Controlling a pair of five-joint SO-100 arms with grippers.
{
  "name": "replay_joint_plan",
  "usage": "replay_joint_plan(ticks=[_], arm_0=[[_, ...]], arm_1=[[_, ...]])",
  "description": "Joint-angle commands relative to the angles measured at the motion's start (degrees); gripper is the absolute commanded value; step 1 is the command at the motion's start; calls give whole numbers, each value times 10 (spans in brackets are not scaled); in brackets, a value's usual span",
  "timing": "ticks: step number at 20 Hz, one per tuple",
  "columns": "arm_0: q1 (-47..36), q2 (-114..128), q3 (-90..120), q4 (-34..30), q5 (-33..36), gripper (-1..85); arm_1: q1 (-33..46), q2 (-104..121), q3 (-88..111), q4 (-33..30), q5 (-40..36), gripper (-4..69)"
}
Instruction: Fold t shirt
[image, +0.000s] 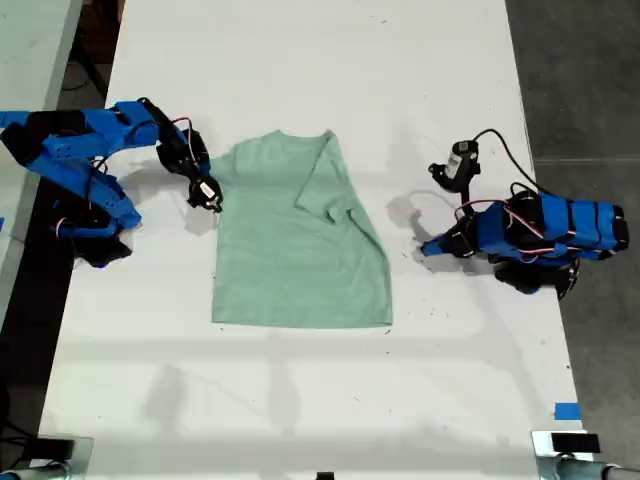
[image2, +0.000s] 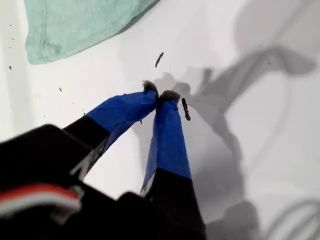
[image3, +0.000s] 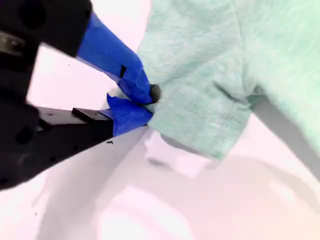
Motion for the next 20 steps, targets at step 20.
replay_joint_plan(ticks=[20], arm_0=[[301,14,-243,-80,-65,-3]], arm_1=[[-3,8,28,1,-9,31]])
